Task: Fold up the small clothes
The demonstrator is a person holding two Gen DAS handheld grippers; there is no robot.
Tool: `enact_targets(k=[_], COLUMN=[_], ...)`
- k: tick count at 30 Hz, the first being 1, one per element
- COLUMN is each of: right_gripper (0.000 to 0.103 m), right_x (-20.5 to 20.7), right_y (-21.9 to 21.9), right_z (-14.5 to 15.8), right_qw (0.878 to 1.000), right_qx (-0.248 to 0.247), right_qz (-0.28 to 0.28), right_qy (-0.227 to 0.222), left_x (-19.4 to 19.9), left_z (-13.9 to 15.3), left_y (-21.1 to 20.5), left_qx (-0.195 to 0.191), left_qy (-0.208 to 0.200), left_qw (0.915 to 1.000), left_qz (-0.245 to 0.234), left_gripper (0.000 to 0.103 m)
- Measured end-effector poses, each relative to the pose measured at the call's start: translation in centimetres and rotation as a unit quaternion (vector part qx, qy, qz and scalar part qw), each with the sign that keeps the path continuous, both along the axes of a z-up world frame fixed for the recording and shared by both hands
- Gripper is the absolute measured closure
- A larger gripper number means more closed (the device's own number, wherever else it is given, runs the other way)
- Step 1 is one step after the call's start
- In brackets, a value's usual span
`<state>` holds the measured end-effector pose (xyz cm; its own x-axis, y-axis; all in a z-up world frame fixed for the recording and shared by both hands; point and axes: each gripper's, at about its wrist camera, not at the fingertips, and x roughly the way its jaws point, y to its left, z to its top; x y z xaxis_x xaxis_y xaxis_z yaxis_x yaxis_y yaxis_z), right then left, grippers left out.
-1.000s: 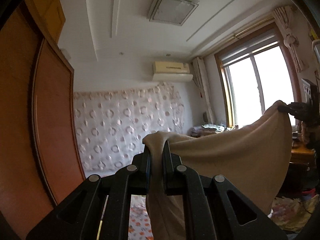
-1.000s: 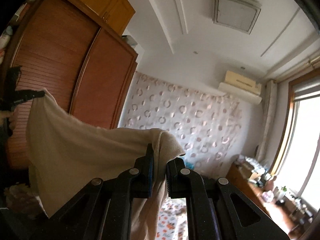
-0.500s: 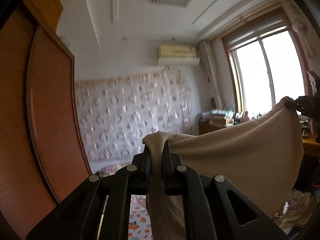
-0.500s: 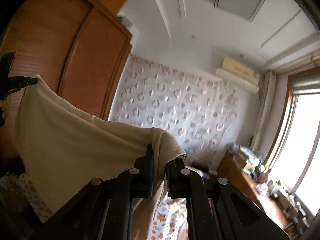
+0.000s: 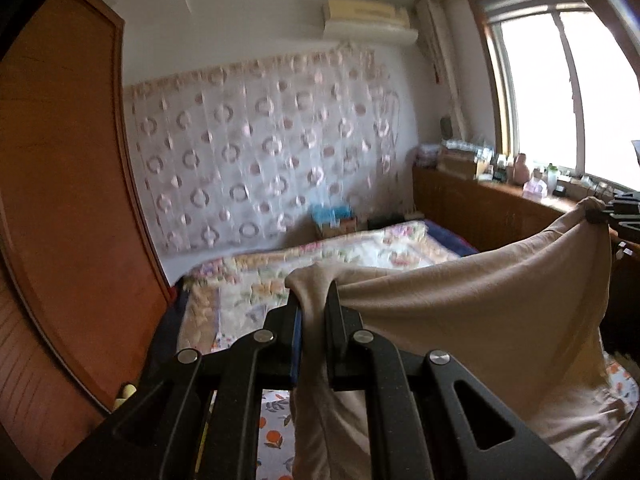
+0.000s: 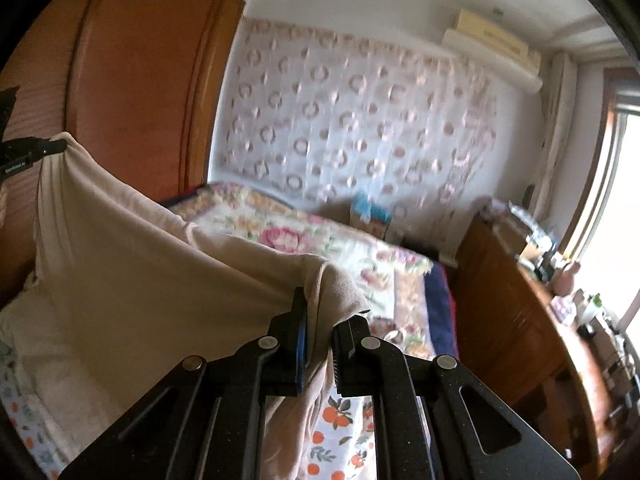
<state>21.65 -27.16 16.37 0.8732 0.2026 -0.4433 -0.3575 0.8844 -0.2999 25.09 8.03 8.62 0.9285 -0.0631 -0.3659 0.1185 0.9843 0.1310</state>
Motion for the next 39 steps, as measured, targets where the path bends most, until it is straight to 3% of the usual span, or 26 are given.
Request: enact_targets(k=[8,17,19,21,23,26,28,29,34,39], right_gripper=[0.093,0.093,0.093,0.093,0.091,0.079,0.058,0.055,0.053,0.053], right_x=[9.1,14.2,13.9,14.0,13.9,13.1,12.4,11.9,6.4,-1.2], right_y=[0.8,0.9,0.7,0.8,0.8,0.6,0.1,-0.2,-2.7,-4.3], right_z=[-1.9,-4.4,-4.6,-4.4,-3.7,-2.7,-1.7,-1.3,1.0,2.4], right_qw=[0.998,0.990,0.988,0.987,0.986,0.984,0.983,0.983,0.981,0.979], right_qx=[0.000,0.009,0.018,0.024,0.029,0.034,0.039,0.043,0.079,0.084], right_qz=[-0.015,-0.040,-0.047,-0.050,-0.047,-0.057,-0.064,-0.065,-0.064,-0.056], right_qy=[0.057,0.135,0.146,0.153,0.159,0.165,0.166,0.165,0.168,0.178], left_x=[7.5,13.6,14.2,14.9,14.4,13.8,13.3,12.9,10.0,6.6], left_z=[-5.2,-11.2,-11.6,-12.1,-12.3,-12.7,-13.2,-13.3,-13.8,-15.1], left_y=[-0.3,-0.9,-0.6,-0.2,0.1,0.7,1.0,1.1,2.2,2.8], left_qx=[0.006,0.014,0.000,-0.013,-0.020,-0.026,-0.028,-0.027,-0.037,-0.048], left_qy=[0.064,0.136,0.148,0.168,0.173,0.182,0.192,0.195,0.201,0.212], left_qw=[0.9979,0.9906,0.9890,0.9857,0.9848,0.9830,0.9811,0.9804,0.9789,0.9760], left_qz=[0.008,0.011,0.003,-0.003,0.003,0.006,0.006,0.008,0.000,-0.003], left_gripper=[0.093,0.093,0.093,0.086,0.072,0.058,0.052,0.047,0.030,0.029])
